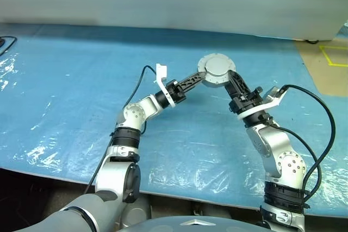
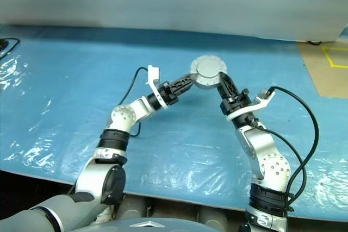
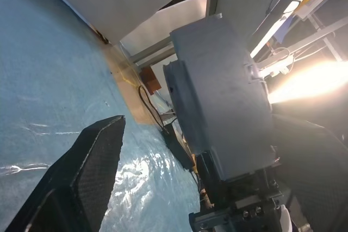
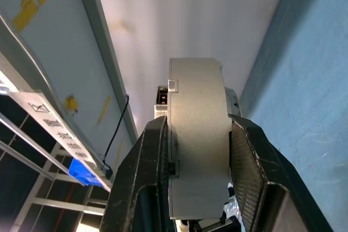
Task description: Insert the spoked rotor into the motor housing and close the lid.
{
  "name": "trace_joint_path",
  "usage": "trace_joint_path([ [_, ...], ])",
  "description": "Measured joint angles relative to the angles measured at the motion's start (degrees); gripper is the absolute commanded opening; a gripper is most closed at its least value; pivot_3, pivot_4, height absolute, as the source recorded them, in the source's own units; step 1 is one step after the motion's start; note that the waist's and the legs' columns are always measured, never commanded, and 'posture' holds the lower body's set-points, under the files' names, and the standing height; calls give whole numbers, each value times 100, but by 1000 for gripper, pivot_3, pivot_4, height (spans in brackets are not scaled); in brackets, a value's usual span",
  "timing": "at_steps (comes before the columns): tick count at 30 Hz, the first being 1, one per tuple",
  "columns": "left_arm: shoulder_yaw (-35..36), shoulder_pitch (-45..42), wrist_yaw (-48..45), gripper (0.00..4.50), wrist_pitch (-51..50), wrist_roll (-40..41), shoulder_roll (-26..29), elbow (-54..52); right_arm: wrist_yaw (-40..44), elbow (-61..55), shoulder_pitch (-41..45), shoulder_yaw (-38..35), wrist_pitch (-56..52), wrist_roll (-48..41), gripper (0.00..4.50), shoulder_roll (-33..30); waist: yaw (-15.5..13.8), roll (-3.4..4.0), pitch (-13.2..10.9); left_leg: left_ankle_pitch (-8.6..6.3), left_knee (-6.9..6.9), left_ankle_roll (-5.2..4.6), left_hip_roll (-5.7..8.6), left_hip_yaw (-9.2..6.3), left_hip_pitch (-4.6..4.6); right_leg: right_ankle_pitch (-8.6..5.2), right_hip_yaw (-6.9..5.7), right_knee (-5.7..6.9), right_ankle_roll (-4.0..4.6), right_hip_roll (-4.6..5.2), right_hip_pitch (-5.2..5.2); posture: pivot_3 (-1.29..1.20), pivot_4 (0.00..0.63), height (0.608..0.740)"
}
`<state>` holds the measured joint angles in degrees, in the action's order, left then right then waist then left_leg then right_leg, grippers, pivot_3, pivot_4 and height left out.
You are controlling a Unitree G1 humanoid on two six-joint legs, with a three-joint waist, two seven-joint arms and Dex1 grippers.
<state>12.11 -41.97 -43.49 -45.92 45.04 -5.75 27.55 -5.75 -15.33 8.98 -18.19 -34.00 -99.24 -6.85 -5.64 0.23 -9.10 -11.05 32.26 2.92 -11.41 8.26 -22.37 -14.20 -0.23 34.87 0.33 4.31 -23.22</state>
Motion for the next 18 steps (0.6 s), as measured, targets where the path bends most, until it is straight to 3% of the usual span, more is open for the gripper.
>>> trace_joint_path([
  [14, 135, -249, 18, 4448, 54, 28, -132, 323, 315, -3, -298, 529, -395, 448, 1182, -403, -5, -2, -3, 0, 18, 0, 5, -12, -9, 11, 3, 0, -12, 1, 5, 0, 150, 740],
  [18, 176, -255, 26, 3590, 52, 26, -128, 401, 353, -5, -297, 533, -390, 471, 1182, -370, -5, -2, -3, 0, 28, -1, 6, -21, -16, 13, 0, 2, -14, 1, 5, 0, 150, 740],
])
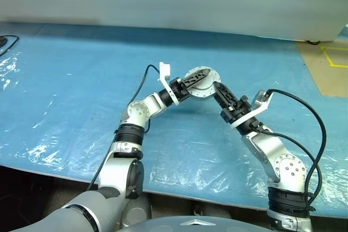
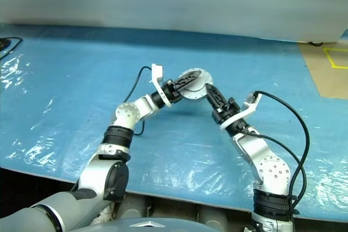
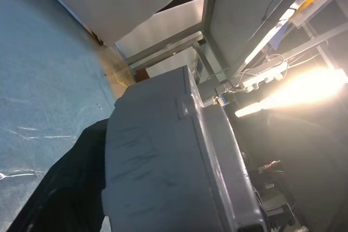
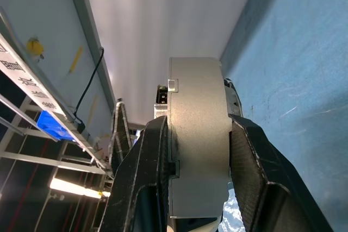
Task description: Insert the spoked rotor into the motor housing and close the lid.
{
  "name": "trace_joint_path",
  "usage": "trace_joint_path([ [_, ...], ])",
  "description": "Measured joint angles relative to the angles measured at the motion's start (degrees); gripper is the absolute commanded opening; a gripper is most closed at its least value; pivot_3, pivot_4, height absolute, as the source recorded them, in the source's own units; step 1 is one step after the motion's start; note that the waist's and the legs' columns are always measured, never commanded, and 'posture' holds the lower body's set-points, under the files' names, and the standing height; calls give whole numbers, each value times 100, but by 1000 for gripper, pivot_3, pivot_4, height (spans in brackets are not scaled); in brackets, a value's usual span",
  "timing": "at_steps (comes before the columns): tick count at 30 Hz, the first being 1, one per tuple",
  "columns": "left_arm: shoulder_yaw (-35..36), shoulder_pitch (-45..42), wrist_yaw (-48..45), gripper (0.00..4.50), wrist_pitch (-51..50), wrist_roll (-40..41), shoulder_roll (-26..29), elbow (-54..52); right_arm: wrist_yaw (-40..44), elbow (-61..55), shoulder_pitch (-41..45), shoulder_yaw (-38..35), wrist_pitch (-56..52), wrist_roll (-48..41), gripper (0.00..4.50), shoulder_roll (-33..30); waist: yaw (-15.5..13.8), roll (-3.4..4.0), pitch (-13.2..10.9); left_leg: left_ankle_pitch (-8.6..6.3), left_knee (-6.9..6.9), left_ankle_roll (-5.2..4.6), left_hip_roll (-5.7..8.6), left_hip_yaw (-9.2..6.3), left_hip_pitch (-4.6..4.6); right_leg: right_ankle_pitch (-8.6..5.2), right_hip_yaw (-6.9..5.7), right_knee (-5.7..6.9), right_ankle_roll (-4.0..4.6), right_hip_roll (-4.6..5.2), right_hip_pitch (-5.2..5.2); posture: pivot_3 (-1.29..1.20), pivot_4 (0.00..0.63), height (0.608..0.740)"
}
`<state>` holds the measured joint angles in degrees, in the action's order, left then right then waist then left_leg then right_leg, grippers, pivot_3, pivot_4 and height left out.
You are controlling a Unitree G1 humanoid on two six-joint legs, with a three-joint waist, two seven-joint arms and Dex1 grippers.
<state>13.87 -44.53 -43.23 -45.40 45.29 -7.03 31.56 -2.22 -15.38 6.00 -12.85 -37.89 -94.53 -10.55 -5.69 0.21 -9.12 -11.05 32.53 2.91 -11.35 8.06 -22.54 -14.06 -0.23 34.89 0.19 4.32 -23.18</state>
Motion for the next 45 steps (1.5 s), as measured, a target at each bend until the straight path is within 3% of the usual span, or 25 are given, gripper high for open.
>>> trace_joint_path([
  [2, 6, -4, -16, 2849, -54, 3, 37, 24, 54, -28, -2, -4, -6, 3, 1182, 3, 0, 0, 0, 0, 2, 0, 0, -2, 0, 0, -1, 1, 0, 0, 0, 0, 150, 740],
  [3, 9, -9, -30, 2727, -90, 16, 46, 23, 78, -28, -8, -13, -7, 3, 1182, 1, 0, 0, 0, 0, 3, 0, 0, -2, -1, 1, -1, 1, 0, 0, 0, 0, 150, 740],
  [14, 82, -32, -54, 2716, -383, 74, 157, 23, 111, -28, -15, -1, -27, 28, 1182, 46, 3, 0, 0, 0, 14, 0, 0, -13, -11, 3, -9, 3, 1, 0, 1, 0, 150, 740],
  [21, 562, -84, 311, 2716, -908, 660, -39, 178, 52, -26, 320, -152, 236, 3, 3415, 199, 6, 0, 0, 0, 27, 0, -1, -21, -20, 6, -18, 9, 4, 2, 1, 0, 150, 740],
  [26, 1214, -168, 800, 2716, -670, 1134, -40, 486, -105, 64, 382, -489, 546, -144, 3415, 327, 11, 0, 0, 0, 29, -1, -3, -21, -21, 9, -22, 7, 7, 1, 1, 0, 150, 740],
  [29, 1574, -384, 1033, 2716, -124, 1243, -38, 732, -171, 104, 396, -624, 685, -144, 3415, 358, 4, -1, 0, 0, 34, -1, -3, -33, -32, 10, -32, 6, 7, 1, 1, 0, 150, 740],
  [35, 1946, -985, 1310, 2716, 2198, 783, 108, 1549, -172, 106, 417, -645, 722, -112, 3415, 357, -2, 0, 0, 1, 48, -2, -2, -87, -61, 10, -76, -4, 6, 0, 9, 0, 150, 740],
  [38, 2000, -1160, 1563, 2716, 3472, 294, 497, 2335, -178, 107, 473, -625, 748, 13, 3415, 356, 23, 0, 0, 1, 48, -1, -4, -96, -61, 10, -92, -5, 6, -1, 11, 0, 150, 740],
  [45, 2107, -1166, 1877, 2716, 4908, -391, 1255, 3362, -165, 117, 559, -667, 745, 57, 3415, 337, -85, -8, -5, 2, 56, -1, -3, -120, -92, 10, -120, -13, 5, 2, 11, 0, 150, 740],
])
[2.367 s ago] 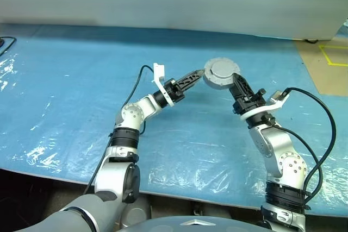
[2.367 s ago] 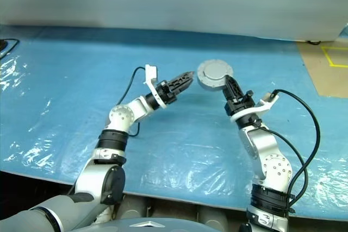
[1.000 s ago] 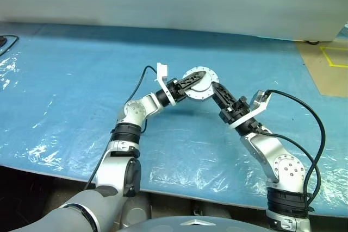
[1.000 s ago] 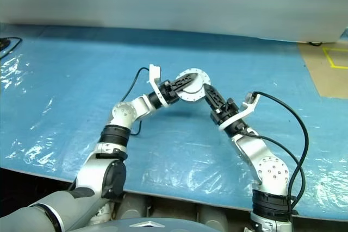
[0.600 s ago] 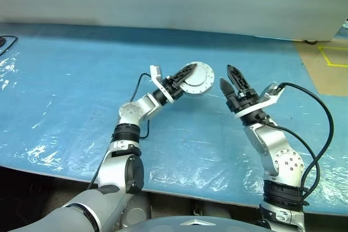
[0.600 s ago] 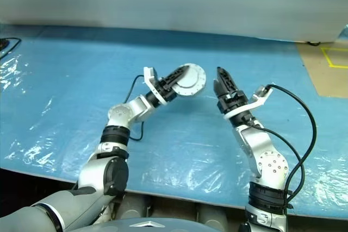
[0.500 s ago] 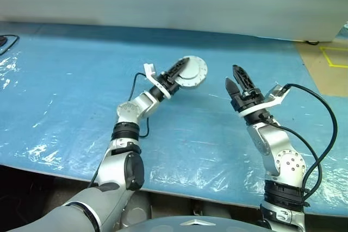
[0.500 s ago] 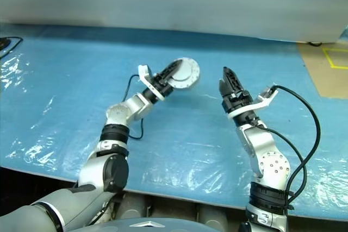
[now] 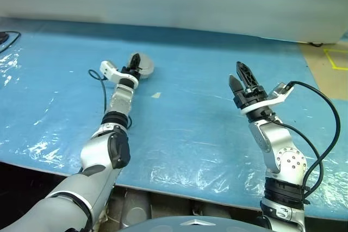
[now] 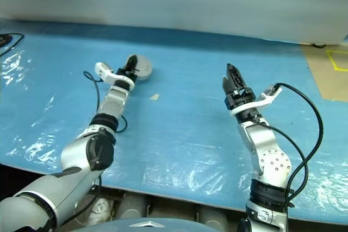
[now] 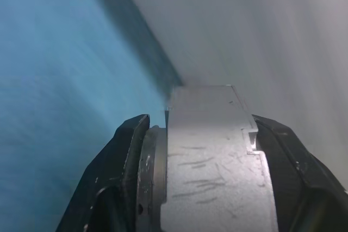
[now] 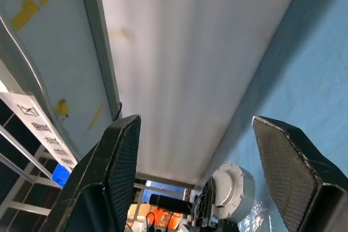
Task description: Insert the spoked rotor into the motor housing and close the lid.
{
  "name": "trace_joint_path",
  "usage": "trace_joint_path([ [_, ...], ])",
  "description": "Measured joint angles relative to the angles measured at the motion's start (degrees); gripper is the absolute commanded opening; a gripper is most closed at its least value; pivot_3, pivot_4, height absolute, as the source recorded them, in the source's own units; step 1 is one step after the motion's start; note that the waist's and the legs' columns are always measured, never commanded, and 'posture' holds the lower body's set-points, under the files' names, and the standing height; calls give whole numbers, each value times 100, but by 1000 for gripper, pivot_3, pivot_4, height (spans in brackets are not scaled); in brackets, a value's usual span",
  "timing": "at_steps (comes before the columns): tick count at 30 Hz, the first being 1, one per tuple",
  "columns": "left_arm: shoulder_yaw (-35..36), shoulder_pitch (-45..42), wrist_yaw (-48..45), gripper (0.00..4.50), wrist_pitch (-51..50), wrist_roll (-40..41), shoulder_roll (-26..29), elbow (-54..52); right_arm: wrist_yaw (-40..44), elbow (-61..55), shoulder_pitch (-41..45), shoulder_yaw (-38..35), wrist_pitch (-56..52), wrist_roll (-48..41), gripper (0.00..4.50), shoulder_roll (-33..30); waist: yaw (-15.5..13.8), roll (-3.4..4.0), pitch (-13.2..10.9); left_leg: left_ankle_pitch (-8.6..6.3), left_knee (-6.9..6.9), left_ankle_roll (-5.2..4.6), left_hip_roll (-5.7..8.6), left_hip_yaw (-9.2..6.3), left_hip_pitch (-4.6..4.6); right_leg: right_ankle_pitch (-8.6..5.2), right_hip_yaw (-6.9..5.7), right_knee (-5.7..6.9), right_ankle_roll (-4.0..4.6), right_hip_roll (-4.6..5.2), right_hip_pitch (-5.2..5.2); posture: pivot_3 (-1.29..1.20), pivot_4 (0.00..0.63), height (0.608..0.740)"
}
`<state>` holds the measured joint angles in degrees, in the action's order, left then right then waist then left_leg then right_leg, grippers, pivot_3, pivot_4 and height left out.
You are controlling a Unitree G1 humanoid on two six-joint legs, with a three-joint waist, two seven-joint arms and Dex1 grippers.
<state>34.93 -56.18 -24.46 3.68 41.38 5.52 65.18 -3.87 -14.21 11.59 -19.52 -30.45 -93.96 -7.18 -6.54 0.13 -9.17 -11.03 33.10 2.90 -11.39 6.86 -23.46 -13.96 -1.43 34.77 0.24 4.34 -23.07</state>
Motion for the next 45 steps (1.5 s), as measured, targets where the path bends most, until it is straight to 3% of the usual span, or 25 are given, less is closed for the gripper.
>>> trace_joint_path([
  [6, 621, 18, -269, 2716, 550, 307, 370, 121, 11, 1, 1, 10, -16, 104, 3415, -1, -77, -1, -1, 0, 9, 1, -3, 0, 2, 0, 0, 6, 1, 1, 2, 0, 150, 740],
  [20, 707, 231, 309, 2716, 805, 98, 438, 570, 166, 190, 54, 57, -147, 478, 3415, -87, -56, -5, -2, 0, 16, 2, -4, -1, 15, 0, 1, 11, 0, 3, 14, 0, 150, 740],
  [26, 688, 261, 702, 4374, 1039, -110, 526, 578, 244, 197, 51, 70, -228, 707, 3450, -127, -46, -6, -2, -1, 16, 2, -7, 0, 34, 0, 1, 15, 0, 3, 30, 0, 150, 740],
  [34, 438, 307, 1118, 4483, 1969, -669, 794, 535, 441, 214, 48, 303, -443, 1311, 3450, -402, -57, -5, -2, 0, 17, 3, -7, -1, 40, 0, -1, 13, 0, 3, 41, 0, 150, 740],
  [36, 134, 313, 714, 4483, 2076, -910, 873, 360, 565, 184, 20, 635, -479, 1995, 3450, -722, -73, -6, -2, 0, 17, 3, -6, -1, 38, 1, -3, 11, 0, 5, 42, 0, 150, 740],
  [41, -708, 300, -1593, 4483, 1613, -1025, 885, -602, 967, -71, 9, 1419, -343, 3676, 3450, -1220, -125, -6, -2, 0, 21, 4, 0, 1, 38, 1, -1, 12, 0, 12, 45, 0, 150, 740],
  [45, -1918, 822, -3288, 4483, 1012, -1355, 835, -1799, 1435, -424, -15, 1962, -122, 4927, 3450, -1757, -74, -5, -2, 0, 14, 3, -2, 3, 46, 0, 3, 11, 1, 10, 47, 0, 150, 740],
])
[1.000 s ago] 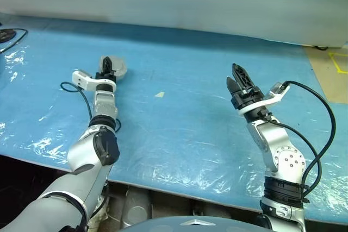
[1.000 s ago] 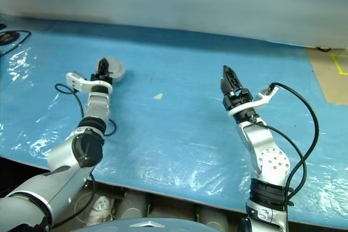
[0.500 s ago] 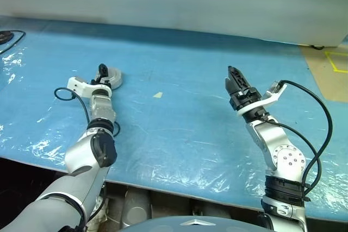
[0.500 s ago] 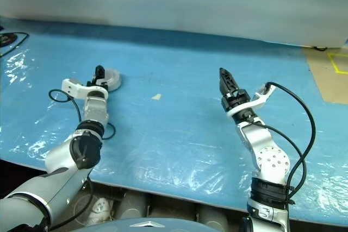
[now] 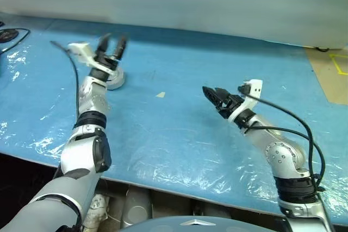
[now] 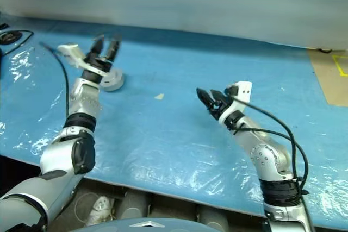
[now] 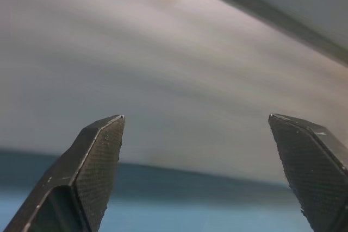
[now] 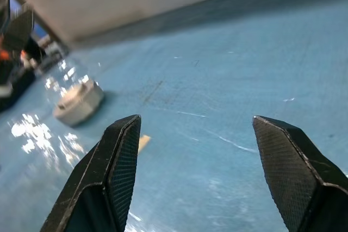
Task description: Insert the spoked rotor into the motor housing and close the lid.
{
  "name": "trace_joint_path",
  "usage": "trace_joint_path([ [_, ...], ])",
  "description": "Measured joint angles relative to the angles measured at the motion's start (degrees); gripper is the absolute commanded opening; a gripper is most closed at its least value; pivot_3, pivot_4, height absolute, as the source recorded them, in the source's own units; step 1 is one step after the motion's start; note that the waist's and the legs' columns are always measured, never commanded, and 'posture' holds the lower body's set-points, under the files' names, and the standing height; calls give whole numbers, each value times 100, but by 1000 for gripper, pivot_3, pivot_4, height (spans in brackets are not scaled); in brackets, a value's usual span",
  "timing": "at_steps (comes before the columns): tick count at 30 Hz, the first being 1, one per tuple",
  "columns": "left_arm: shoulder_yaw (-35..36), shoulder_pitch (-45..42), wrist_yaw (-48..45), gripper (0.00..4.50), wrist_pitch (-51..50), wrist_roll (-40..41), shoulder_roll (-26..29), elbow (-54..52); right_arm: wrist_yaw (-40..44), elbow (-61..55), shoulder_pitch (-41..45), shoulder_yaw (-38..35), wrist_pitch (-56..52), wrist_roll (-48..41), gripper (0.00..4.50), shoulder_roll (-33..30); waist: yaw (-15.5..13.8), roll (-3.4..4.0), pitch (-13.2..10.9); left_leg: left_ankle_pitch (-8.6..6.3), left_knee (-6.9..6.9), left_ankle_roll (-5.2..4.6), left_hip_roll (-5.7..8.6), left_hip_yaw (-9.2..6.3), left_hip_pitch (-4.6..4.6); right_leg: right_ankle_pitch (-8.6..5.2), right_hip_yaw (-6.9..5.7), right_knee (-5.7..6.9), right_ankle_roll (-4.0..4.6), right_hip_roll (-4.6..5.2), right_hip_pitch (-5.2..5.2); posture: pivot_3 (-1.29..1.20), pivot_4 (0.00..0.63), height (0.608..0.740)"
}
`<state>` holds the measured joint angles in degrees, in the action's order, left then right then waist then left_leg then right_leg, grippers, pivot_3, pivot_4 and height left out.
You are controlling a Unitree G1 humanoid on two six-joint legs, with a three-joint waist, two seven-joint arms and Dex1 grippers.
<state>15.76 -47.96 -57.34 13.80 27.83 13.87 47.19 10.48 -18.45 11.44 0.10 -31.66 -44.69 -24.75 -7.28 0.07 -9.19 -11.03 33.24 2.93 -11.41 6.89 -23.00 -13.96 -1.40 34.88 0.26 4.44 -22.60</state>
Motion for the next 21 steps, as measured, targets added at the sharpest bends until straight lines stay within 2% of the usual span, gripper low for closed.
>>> trace_joint_path([
  [4, -1162, 901, -1054, 4483, -580, -394, -60, -900, 330, -291, -118, 197, 211, 773, 3450, -149, 76, -1, 0, 0, -2, -1, -8, 4, 1, 2, 6, 2, 4, -8, -5, 0, 150, 740],
  [7, -1326, 1154, -1231, 4500, -856, -400, -57, -1276, 569, -470, -393, 205, 406, 1130, 3957, -313, 108, 0, 0, 0, -1, -1, -11, 4, 6, 2, 5, 5, 6, -8, -1, 0, 150, 740],
  [9, -1362, 1306, -1270, 4500, -982, -389, -58, -1528, 853, -589, -682, 243, 570, 1363, 4461, -458, 119, 0, 0, -1, -1, -1, -8, 8, 22, 2, 8, -2, 6, -4, 16, 0, 150, 740],
  [13, -1416, 1547, -1206, 4500, -1100, -402, -109, -1833, 1064, -663, -1026, 239, 701, 1562, 4461, -404, 160, 0, 0, -1, -6, -3, -11, 16, 64, 1, 14, -2, 10, -3, 44, 0, 150, 740],
  [21, -1605, 1649, -1022, 4500, -1327, -431, -147, -2215, 1260, -506, -791, 220, 899, 1853, 4461, -172, 188, 1, 0, -1, -6, -5, -19, 34, 94, 3, 27, 1, 25, -6, 55, 0, 150, 740],
])
